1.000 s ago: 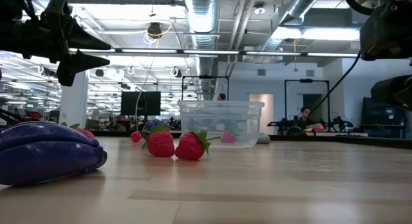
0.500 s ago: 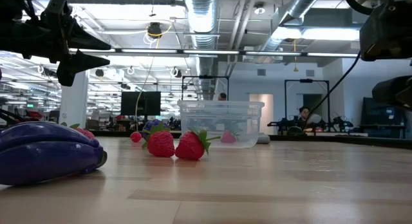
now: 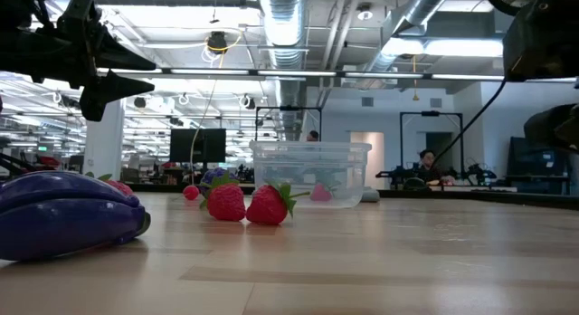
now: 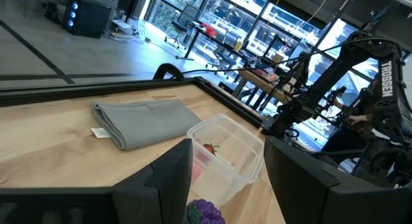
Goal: Pick and placing Produce into tupperware
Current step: Put the pink peach into the transparent bin
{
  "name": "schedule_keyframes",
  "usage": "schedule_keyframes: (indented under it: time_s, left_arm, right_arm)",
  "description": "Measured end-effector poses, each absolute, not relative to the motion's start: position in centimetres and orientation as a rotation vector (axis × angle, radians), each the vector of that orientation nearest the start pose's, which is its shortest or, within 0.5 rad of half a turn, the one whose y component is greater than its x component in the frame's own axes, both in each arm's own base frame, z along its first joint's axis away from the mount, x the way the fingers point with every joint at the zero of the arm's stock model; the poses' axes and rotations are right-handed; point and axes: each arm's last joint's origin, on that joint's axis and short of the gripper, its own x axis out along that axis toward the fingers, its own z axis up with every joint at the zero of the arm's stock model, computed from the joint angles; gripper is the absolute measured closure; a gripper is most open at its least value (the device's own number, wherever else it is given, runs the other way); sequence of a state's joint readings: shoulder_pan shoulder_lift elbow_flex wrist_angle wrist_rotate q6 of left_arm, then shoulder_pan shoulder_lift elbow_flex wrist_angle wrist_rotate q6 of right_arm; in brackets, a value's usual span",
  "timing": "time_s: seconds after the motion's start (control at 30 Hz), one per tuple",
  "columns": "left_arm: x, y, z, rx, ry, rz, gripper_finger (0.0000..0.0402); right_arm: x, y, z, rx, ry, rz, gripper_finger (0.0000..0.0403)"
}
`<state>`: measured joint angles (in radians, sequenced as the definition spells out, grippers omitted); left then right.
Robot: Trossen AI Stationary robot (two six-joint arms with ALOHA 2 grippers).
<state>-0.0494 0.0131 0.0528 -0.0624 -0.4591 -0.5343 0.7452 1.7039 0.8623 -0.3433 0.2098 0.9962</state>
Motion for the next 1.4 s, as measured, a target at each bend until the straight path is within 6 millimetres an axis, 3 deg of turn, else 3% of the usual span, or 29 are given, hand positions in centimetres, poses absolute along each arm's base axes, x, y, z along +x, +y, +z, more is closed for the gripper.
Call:
schedule_keyframes:
  time_s: [0.3, 0.63, 1.0, 1.4]
  left_arm:
    - [9.3, 0.8, 17.5, -0.521, -0.087, 0.401, 0.0219]
    - [9.3, 0.8, 17.5, -0.521, -0.086, 0.399, 0.0219]
    - [9.3, 0.8, 17.5, -0.515, -0.085, 0.399, 0.0219]
    - [9.3, 0.8, 17.5, -0.503, -0.082, 0.399, 0.0219]
  right_arm:
    - [22.7, 18.5, 15.8, 0.351, 1.04, -0.14, 0.0265]
    - [22.8, 15.5, 20.1, 0.349, 0.848, -0.211, 0.0268]
    - [23.8, 9.6, 24.2, 0.26, 0.667, -0.321, 0.0269]
    - [26.1, 2.4, 25.7, 0.13, 0.572, -0.457, 0.0269]
